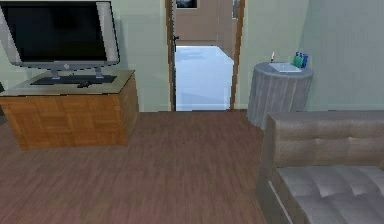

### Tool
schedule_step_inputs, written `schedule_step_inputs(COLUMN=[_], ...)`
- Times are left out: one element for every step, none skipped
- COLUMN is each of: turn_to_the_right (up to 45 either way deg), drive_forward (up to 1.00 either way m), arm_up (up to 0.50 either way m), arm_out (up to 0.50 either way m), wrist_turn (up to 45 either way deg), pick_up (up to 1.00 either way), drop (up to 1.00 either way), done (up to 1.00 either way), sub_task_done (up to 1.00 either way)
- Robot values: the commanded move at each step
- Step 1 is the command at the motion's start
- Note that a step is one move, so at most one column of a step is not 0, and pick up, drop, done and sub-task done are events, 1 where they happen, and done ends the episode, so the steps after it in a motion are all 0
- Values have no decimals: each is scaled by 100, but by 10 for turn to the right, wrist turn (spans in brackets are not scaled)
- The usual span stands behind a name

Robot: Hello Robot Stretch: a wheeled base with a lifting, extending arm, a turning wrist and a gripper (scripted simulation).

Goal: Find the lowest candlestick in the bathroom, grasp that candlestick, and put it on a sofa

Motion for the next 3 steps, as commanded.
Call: schedule_step_inputs(turn_to_the_right=[0, 0, 0], drive_forward=[0, 0, 0], arm_up=[0, 10, 0], arm_out=[0, 0, -8], wrist_turn=[0, 0, 0], pick_up=[0, 0, 0], drop=[100, 0, 0], done=[0, 0, 0], sub_task_done=[0, 0, 0])
